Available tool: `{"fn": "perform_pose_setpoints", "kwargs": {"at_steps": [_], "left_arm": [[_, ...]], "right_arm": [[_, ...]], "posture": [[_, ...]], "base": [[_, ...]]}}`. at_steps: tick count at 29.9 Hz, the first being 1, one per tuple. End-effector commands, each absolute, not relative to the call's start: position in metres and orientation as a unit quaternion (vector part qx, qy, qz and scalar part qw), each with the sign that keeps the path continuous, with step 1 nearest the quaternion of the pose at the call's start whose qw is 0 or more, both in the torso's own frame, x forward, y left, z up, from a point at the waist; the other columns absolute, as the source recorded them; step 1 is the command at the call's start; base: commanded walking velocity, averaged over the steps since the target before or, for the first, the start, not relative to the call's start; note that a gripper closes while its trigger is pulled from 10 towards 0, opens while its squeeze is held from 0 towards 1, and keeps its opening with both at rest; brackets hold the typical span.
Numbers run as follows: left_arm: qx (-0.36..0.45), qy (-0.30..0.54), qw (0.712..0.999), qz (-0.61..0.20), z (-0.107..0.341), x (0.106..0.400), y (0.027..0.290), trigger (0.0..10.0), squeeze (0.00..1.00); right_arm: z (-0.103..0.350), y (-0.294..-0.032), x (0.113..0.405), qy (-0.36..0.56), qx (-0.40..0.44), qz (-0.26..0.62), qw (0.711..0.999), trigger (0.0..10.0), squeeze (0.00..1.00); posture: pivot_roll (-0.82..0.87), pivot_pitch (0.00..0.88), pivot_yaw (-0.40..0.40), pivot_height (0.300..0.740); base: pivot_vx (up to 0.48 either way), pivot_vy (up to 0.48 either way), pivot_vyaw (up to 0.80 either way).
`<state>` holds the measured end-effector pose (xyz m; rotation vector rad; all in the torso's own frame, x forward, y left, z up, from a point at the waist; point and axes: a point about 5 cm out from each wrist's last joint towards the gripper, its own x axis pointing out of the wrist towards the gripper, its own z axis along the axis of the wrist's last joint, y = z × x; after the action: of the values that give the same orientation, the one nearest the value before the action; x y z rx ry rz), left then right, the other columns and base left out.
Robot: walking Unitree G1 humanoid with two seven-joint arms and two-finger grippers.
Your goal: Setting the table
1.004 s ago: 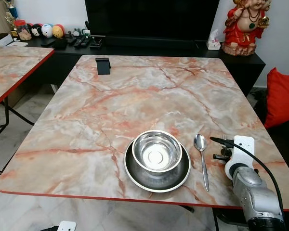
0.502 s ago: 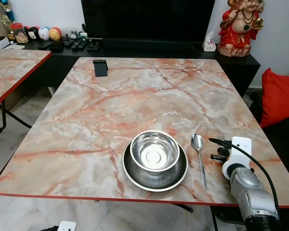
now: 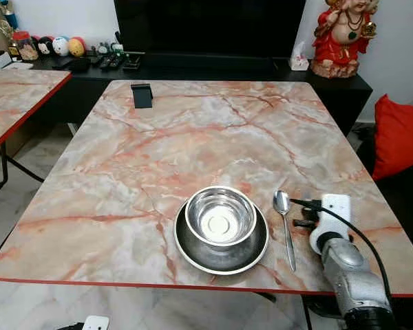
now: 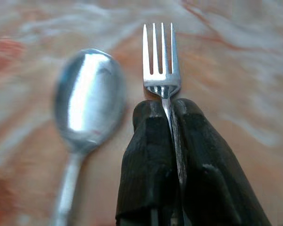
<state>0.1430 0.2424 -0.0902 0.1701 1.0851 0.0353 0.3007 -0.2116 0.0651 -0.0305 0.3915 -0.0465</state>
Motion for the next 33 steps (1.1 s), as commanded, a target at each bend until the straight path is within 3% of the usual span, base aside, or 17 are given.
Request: {"fn": "perform_pose_setpoints", "kwargs": {"at_steps": [1, 33], "left_arm": [[0.087, 0.52, 0.85, 0.011, -0.091, 0.14, 0.243, 10.0, 0.0], [0.085, 0.52, 0.85, 0.012, -0.091, 0.141, 0.243, 10.0, 0.0]], "right_arm": [[0.068, -0.212, 0.304, 0.187, -0.023, -0.014, 0.982, 10.0, 0.0], [0.061, -0.227, 0.3, 0.205, -0.056, -0.078, 0.974, 10.0, 0.0]], "posture": [[0.01, 0.0, -0.016, 0.715], [0.02, 0.0, -0.022, 0.715]], "base": [[0.0, 0.0, 0.0], [0.0, 0.0, 0.0]]}}
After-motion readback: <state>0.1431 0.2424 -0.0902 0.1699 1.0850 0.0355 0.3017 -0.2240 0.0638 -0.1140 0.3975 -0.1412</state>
